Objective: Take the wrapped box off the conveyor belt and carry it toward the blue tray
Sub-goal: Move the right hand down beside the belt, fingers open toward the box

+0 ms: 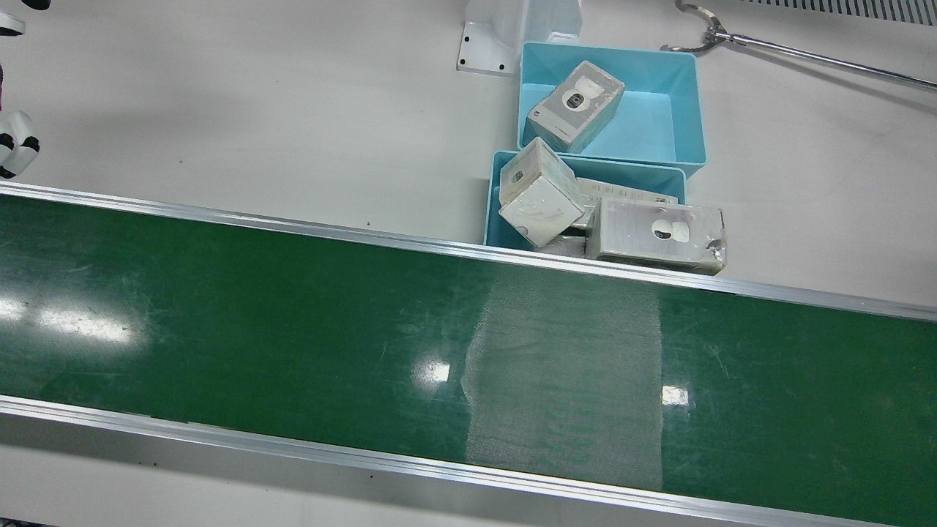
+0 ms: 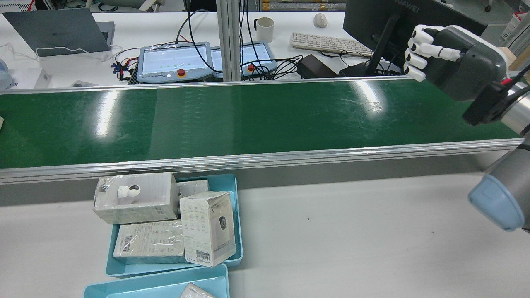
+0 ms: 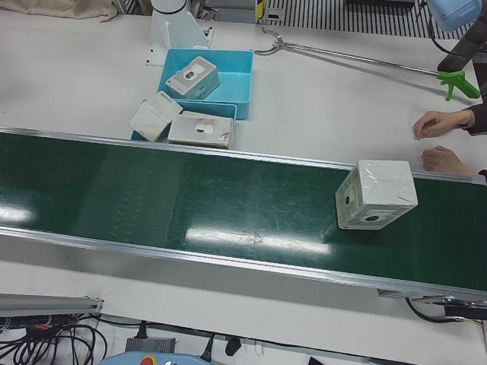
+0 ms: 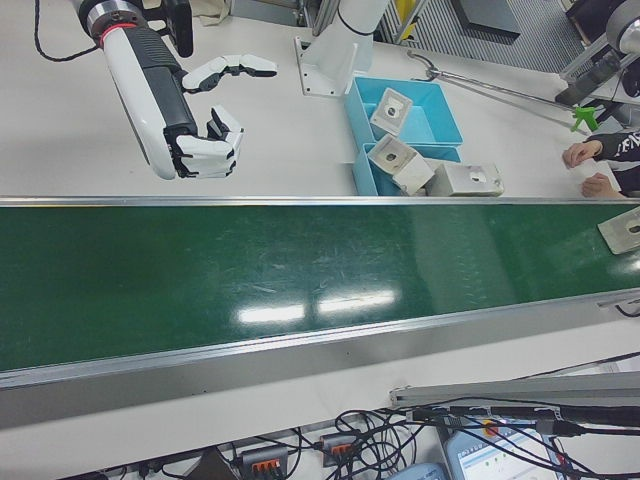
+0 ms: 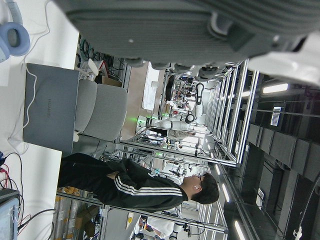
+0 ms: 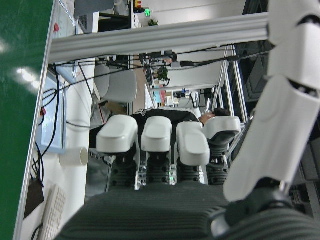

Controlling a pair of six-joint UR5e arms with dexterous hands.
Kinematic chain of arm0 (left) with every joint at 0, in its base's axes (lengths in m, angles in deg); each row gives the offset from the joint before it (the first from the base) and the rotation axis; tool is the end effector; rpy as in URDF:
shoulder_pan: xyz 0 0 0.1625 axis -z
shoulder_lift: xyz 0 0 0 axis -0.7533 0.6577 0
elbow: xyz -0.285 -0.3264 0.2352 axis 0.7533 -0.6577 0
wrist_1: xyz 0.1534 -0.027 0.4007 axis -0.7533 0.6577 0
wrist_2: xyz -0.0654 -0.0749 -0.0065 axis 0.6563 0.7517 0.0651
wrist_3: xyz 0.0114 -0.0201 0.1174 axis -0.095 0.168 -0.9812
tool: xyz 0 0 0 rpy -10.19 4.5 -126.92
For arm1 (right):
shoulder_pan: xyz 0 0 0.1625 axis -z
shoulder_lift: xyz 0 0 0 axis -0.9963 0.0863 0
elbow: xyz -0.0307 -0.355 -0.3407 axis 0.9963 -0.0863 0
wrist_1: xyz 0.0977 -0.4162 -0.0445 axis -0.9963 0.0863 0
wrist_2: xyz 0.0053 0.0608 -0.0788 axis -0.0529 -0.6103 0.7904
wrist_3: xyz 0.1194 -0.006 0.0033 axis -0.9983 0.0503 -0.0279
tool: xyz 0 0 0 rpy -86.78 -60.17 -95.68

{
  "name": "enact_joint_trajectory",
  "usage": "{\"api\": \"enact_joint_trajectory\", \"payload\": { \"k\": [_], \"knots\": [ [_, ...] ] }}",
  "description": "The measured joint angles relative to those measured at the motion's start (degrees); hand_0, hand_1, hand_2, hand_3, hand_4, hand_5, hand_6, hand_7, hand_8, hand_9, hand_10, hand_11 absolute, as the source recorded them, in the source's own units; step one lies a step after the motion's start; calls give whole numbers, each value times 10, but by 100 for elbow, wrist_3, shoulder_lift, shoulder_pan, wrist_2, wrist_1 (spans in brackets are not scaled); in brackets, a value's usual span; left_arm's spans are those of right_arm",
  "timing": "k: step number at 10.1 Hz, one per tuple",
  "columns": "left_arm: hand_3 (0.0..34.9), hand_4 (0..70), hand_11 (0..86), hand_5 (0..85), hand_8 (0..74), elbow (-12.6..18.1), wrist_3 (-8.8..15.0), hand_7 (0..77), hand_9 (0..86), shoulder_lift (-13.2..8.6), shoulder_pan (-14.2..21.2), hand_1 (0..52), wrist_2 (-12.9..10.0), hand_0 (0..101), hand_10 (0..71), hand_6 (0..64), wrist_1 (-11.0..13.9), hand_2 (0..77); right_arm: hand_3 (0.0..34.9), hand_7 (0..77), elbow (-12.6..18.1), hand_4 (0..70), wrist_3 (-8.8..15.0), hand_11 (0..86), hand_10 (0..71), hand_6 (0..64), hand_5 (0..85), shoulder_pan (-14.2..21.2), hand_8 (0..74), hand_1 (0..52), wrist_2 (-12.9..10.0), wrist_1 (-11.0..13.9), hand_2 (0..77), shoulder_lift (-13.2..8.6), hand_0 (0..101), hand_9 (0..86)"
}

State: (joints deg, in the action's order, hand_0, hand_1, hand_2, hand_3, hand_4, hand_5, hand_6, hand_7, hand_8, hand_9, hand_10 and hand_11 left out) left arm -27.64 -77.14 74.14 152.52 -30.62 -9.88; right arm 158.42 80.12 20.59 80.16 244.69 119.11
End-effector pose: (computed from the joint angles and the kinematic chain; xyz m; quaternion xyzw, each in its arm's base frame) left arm -0.2294 -0.5543 0.5861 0.0953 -0.6899 0.7174 0.0171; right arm -0.1022 -0.5581 0.4197 -0.1463 -0.7649 0.6222 0.0799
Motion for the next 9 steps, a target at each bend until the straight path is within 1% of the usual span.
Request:
{"api": "enact_joint_trajectory", "payload": {
  "k": [1, 2, 3, 4, 5, 6, 7, 8, 9],
  "knots": [
    [0, 0, 0, 11, 5, 0, 0, 5, 0, 0, 0, 0, 0, 0, 5, 0, 0, 11, 10, 704, -248, 496, 13, 698, 704, 622, 676, 155, 698, 22, 5, -241, 213, -201, 428, 704],
    [0, 0, 0, 11, 5, 0, 0, 5, 0, 0, 0, 0, 0, 0, 5, 0, 0, 11, 10, 704, -553, 496, 23, 698, 704, 622, 676, 295, 698, 22, 5, -603, 213, -342, 428, 704],
    [0, 0, 0, 5, 5, 0, 0, 5, 0, 0, 0, 0, 0, 0, 5, 0, 0, 5, 9, 660, -879, 344, 31, 633, 535, 611, 524, 417, 524, 22, 4, -1014, 235, -427, 502, 633],
    [0, 0, 0, 5, 5, 0, 0, 5, 0, 0, 0, 0, 0, 0, 5, 0, 0, 5, 11, 589, -1220, 273, 37, 556, 458, 562, 431, 537, 453, 224, 3, -1400, 289, -504, 532, 562],
    [0, 0, 0, 11, 5, 0, 0, 5, 0, 0, 0, 0, 0, 0, 5, 0, 0, 11, 11, 398, -1542, 235, 40, 371, 262, 420, 153, 673, 262, 251, 3, -1678, 284, -631, 533, 371],
    [0, 0, 5, 11, 5, 0, 0, 5, 0, 0, 0, 0, 0, 0, 5, 0, 0, 5, 13, 305, -1806, 213, 45, 371, 262, 338, 131, 797, 153, 196, 4, -1834, 235, -834, 525, 278],
    [0, 0, 0, 11, 5, 0, 0, 5, 0, 0, 0, 0, 0, 0, 5, 0, 0, 5, 13, 305, -2000, 213, 51, 371, 262, 338, 131, 889, 153, 196, 0, -1912, 235, -1049, 525, 278],
    [0, 0, 0, 11, 5, 0, 0, 5, 0, 0, 0, 0, 0, 0, 5, 0, 0, 5, 12, 202, -2112, 153, 64, 158, 16, 245, 109, 979, 16, 235, -15, -1943, 218, -1187, 525, 185],
    [0, 0, 0, 11, 5, 0, 0, 5, 0, 0, 0, 0, 0, 0, 5, 0, 0, 11, 14, 125, -2169, 104, 82, 38, 54, 136, 104, 1057, 0, 218, -30, -1951, 218, -1254, 518, 49]
  ]
}}
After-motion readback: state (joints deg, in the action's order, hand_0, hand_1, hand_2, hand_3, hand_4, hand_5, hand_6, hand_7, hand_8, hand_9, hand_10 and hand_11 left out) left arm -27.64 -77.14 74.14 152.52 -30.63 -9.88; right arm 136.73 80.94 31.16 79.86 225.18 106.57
